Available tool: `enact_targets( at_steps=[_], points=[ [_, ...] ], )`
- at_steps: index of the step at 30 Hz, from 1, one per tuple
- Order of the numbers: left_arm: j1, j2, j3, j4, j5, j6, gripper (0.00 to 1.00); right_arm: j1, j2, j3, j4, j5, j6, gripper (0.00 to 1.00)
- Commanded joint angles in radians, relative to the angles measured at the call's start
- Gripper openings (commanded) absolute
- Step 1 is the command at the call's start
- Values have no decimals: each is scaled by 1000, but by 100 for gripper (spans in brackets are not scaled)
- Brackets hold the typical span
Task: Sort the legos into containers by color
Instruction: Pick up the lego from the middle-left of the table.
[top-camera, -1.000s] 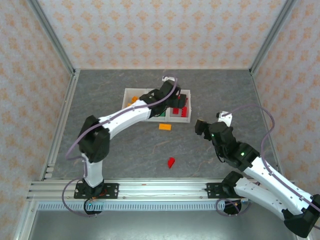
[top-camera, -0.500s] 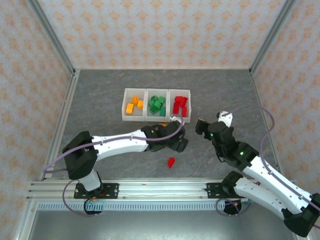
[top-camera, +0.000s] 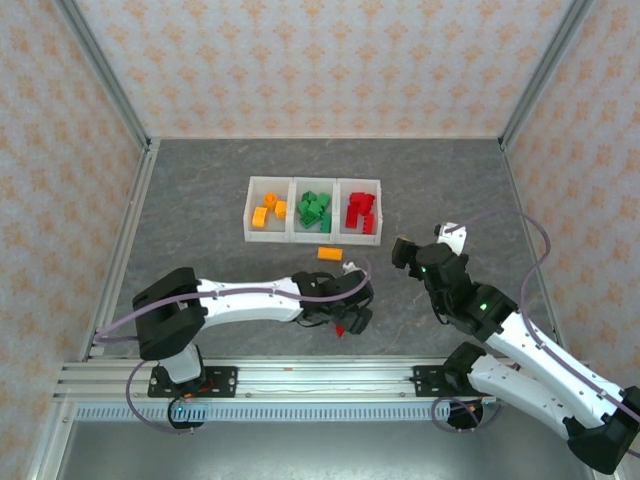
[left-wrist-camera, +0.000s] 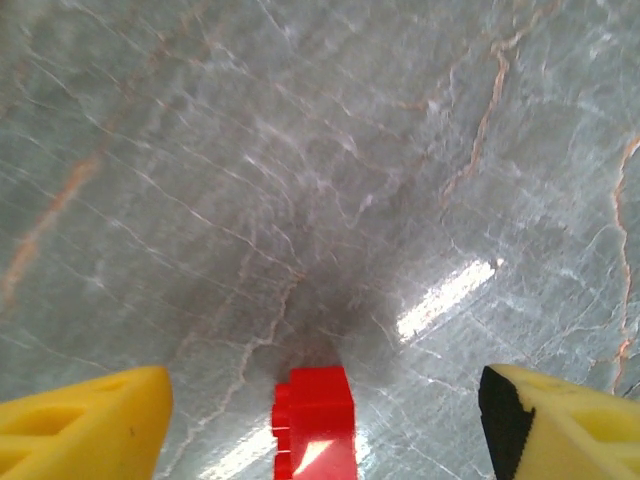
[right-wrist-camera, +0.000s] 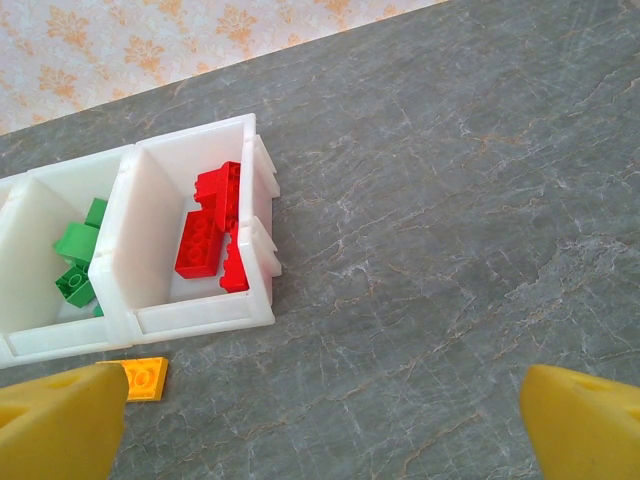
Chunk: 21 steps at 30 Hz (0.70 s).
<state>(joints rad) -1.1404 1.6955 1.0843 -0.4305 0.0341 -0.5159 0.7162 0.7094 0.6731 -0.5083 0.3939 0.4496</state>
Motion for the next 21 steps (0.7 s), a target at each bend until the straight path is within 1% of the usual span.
enact_targets(
  at_steps=[1,6,12,14,20,21],
  points=[
    [-9,39,-9,-14,56,-18,79,-6,-11,-3,-20,25,10,100],
    [-10,58,-27,-25,86,-12,76,-7,-11,-4,-17,22,9,100],
    [-10,72,-42,-33,93,-12,71,-6,-5,-5,-16,21,6,100],
    [-11,83,-47,-27,104,-12,67,-7,-5,-6,-16,22,7,100],
    [-10,114,-49,-26,112,-15,49,-6,-5,-6,-16,23,7,100],
    [-10,116,-51,-28,109,-17,48,-6,-5,-7,-16,23,7,100]
  ],
)
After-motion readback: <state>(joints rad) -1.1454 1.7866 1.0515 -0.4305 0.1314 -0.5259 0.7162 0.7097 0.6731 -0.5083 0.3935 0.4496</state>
